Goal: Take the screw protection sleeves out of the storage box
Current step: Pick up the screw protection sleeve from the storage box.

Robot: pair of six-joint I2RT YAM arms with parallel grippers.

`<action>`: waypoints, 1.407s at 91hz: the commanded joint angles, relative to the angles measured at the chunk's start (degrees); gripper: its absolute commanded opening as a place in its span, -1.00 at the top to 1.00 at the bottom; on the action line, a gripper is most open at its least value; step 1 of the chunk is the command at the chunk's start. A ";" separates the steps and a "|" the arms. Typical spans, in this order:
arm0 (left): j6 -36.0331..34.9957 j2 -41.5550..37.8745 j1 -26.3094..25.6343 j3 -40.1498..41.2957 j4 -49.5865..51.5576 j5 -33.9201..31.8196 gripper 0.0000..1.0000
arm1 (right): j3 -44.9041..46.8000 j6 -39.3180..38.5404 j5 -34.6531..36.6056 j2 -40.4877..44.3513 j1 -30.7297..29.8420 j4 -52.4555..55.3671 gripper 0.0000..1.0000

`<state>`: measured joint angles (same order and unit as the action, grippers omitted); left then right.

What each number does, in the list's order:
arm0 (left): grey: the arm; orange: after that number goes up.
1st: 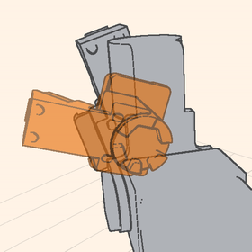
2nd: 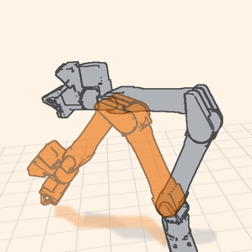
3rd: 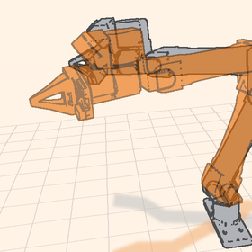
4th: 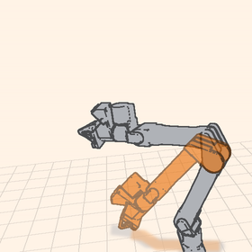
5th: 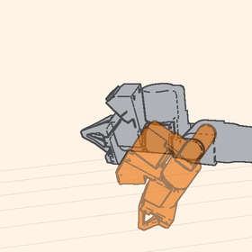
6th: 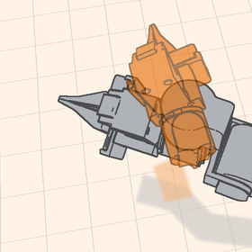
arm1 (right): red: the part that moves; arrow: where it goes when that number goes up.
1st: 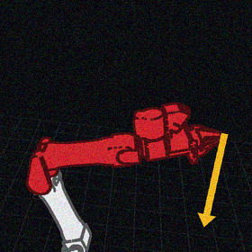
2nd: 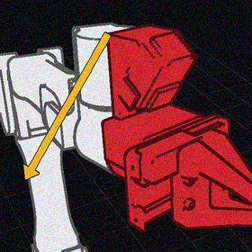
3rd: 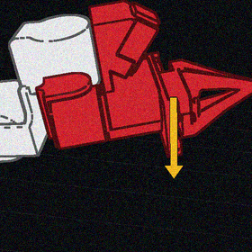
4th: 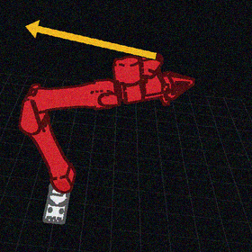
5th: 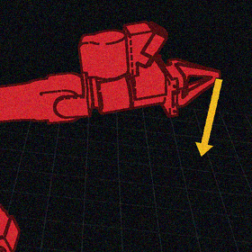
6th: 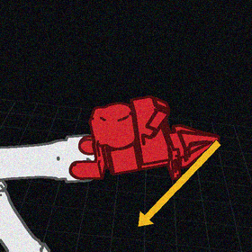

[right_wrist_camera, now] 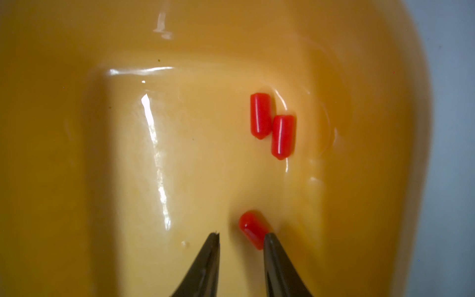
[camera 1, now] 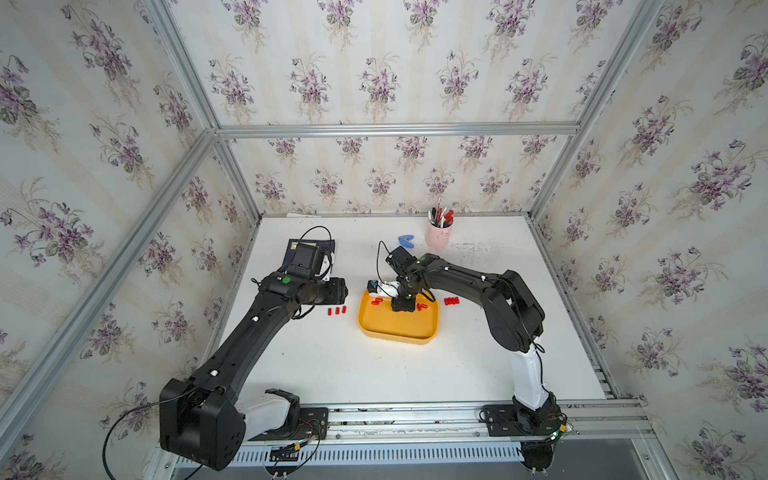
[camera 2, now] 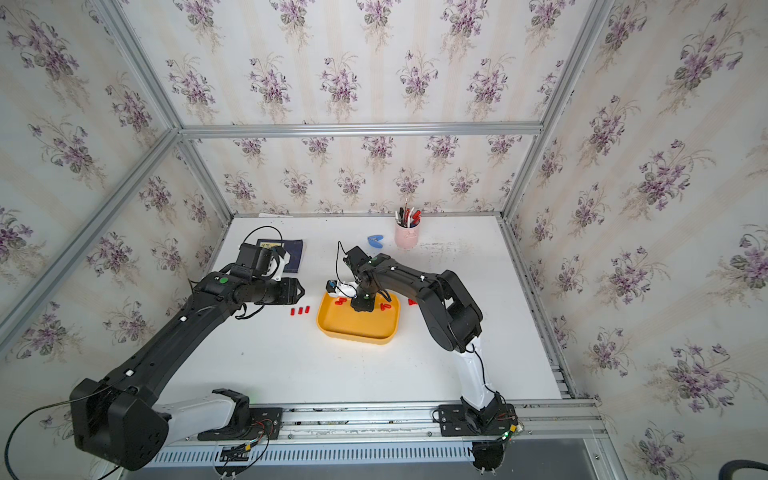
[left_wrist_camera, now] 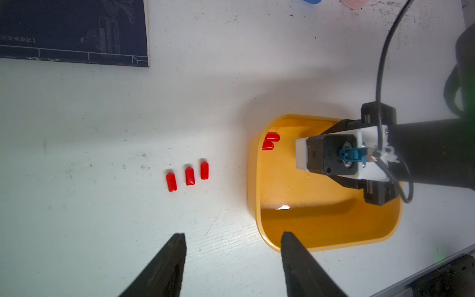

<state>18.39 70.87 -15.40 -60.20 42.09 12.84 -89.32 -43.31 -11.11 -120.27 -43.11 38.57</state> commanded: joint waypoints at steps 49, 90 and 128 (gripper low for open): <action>-1.23 -0.01 0.90 0.44 -1.24 0.68 -0.27 | -0.19 -0.67 1.11 -2.06 -0.04 -3.11 0.37; -1.65 0.07 0.99 0.22 -1.05 0.77 -0.27 | 3.67 4.52 1.86 0.47 -0.04 -7.73 0.72; -1.56 0.28 1.01 0.04 -0.87 0.78 -0.27 | 7.97 22.51 -1.55 12.47 3.11 -13.31 0.76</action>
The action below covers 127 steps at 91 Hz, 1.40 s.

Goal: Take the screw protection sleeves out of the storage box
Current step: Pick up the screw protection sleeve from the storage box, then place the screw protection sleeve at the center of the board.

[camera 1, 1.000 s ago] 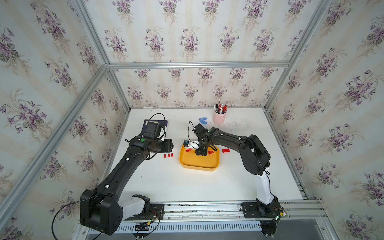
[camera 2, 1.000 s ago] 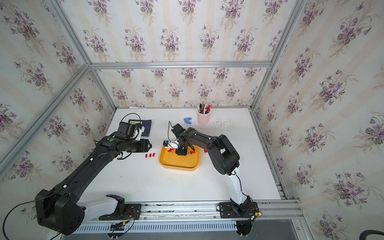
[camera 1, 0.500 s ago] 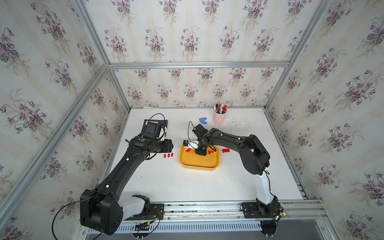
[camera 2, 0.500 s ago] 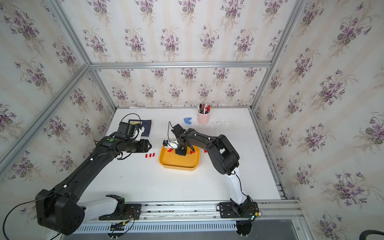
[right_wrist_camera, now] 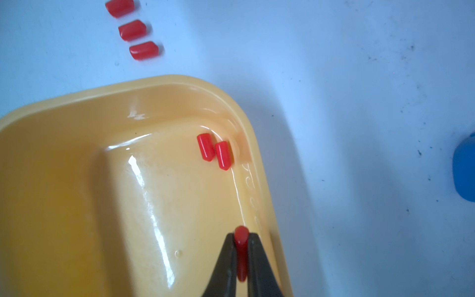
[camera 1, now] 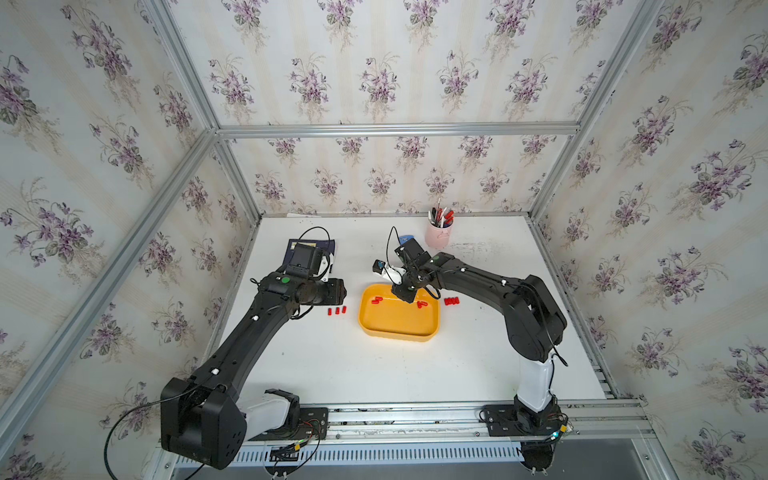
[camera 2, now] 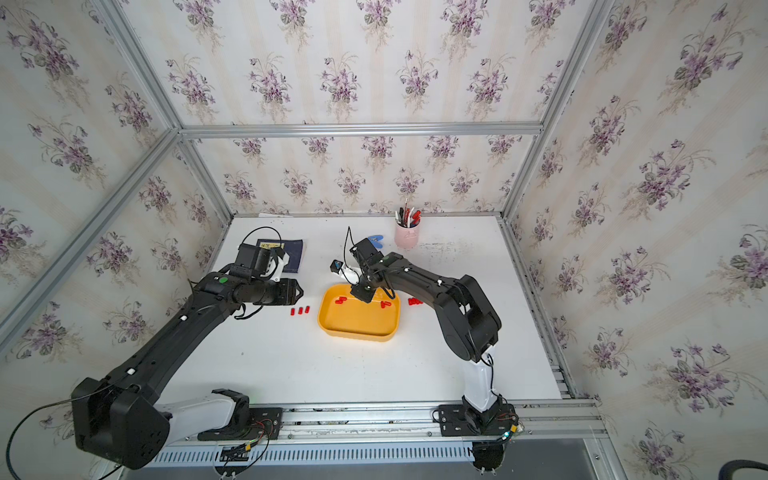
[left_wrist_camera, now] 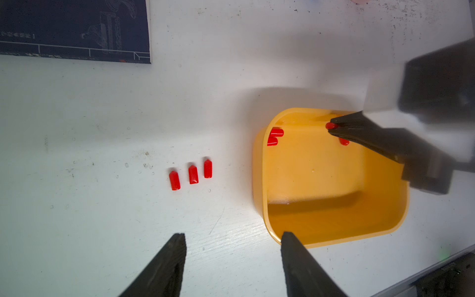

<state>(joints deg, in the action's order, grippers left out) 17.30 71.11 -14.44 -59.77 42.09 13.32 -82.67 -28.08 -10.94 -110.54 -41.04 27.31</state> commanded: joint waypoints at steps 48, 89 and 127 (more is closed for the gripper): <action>-0.67 0.60 0.07 -1.48 -0.41 2.07 -0.27 | 23.37 27.52 -0.34 25.43 24.39 -6.63 0.75; 0.37 1.13 -0.02 -1.76 0.23 3.28 -0.27 | 25.99 31.26 1.52 16.94 27.36 -8.59 0.74; 0.45 1.18 -0.10 -1.57 0.53 3.19 -0.27 | 30.32 32.73 0.96 15.69 27.59 -10.88 0.72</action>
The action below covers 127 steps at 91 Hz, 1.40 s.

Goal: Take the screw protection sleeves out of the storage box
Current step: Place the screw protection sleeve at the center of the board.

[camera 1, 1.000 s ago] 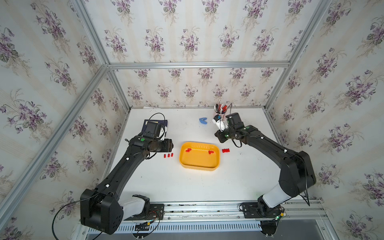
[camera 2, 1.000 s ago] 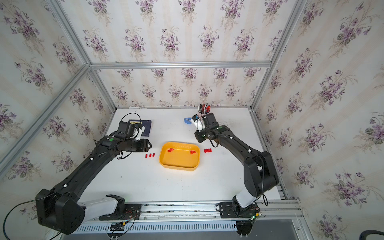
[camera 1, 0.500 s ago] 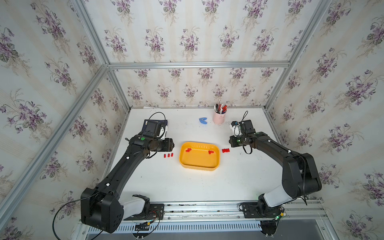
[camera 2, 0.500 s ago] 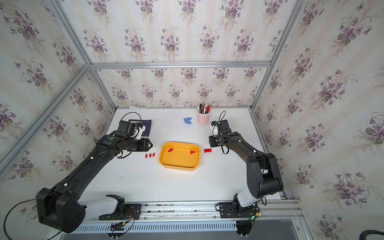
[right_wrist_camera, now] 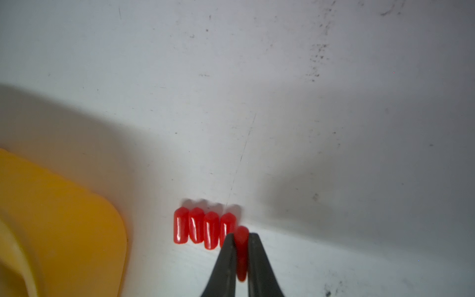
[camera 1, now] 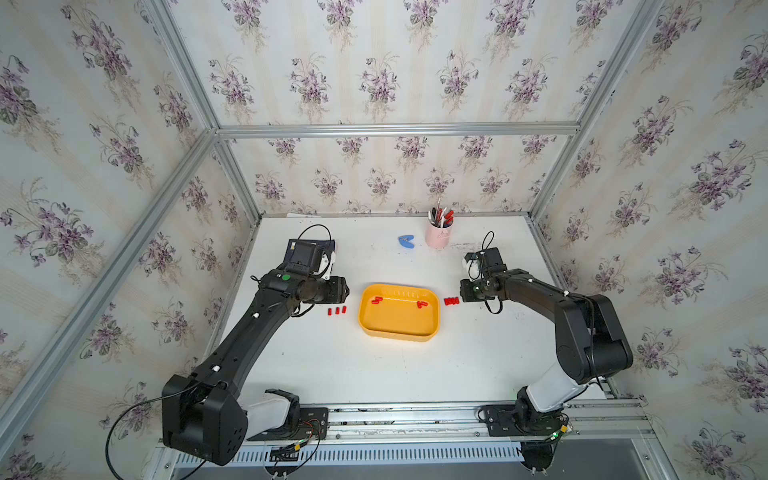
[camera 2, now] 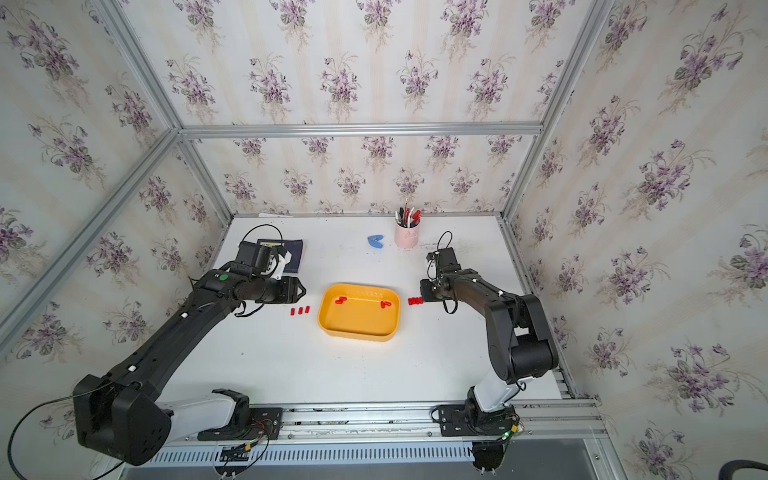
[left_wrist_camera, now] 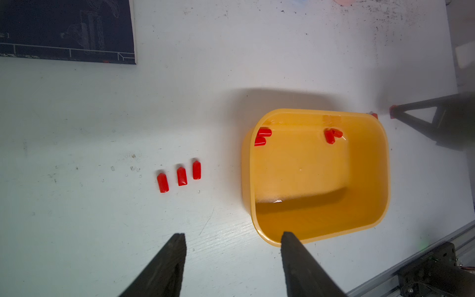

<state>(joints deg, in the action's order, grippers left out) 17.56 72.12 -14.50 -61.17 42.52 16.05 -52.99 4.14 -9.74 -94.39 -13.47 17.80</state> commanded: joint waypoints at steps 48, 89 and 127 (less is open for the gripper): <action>0.02 0.57 -0.06 0.26 -0.16 0.04 -0.27 | 1.19 0.65 0.17 -2.99 0.20 -3.39 0.67; -0.18 0.35 -0.06 0.41 0.00 -0.32 -0.27 | 0.92 0.52 0.64 -2.62 0.60 -3.24 0.54; -0.12 0.36 -2.18 -0.04 0.13 0.16 -0.27 | -0.79 -0.38 1.83 3.23 2.01 0.05 0.48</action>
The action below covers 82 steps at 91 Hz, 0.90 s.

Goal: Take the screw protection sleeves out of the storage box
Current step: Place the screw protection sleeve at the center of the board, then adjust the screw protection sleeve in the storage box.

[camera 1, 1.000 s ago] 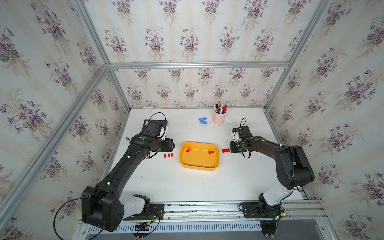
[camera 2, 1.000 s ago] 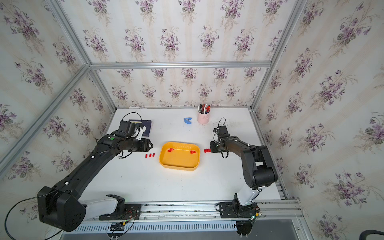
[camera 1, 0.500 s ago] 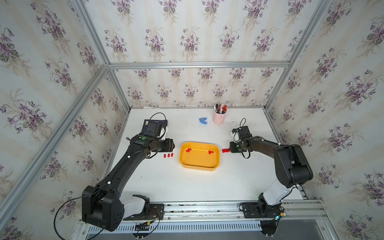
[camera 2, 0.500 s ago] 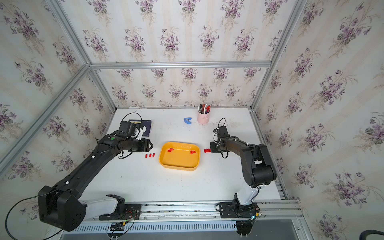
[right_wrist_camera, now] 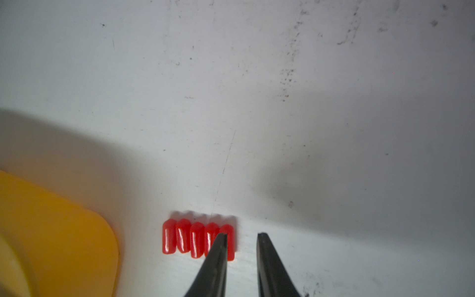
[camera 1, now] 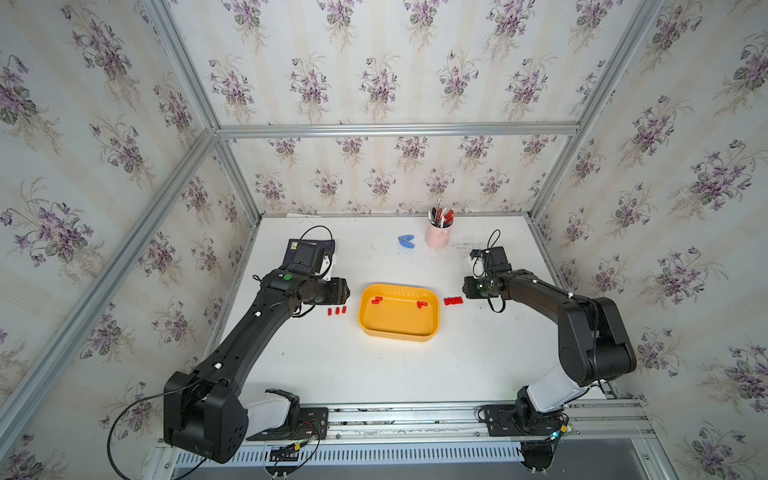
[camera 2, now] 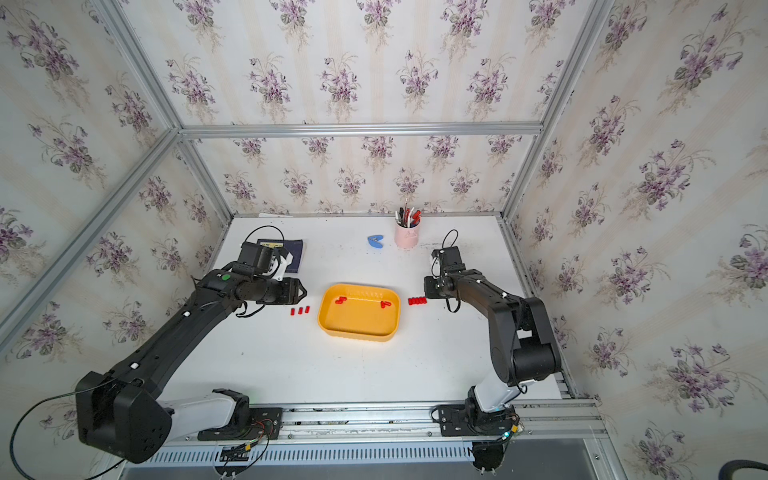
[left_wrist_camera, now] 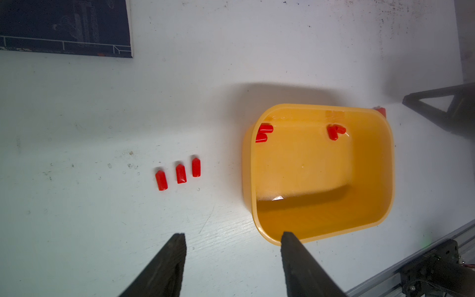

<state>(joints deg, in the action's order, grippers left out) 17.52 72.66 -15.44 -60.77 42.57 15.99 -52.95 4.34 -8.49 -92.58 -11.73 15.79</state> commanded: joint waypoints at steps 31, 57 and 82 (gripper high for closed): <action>2.30 3.94 -15.47 -5.23 0.70 -3.15 -0.27 | -3.48 0.99 -5.87 10.93 0.39 6.85 0.44; 2.03 18.74 -26.27 -16.65 2.64 -7.46 -0.26 | -2.59 3.33 -6.09 12.67 0.39 7.66 0.45; 12.75 31.82 -29.76 -25.54 -2.34 -3.27 -0.17 | -2.80 3.25 -6.88 11.85 0.39 6.06 0.45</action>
<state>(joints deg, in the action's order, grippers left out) 24.73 100.62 -44.10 -83.20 42.13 10.96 -55.42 7.53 -14.63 -80.29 -11.29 22.87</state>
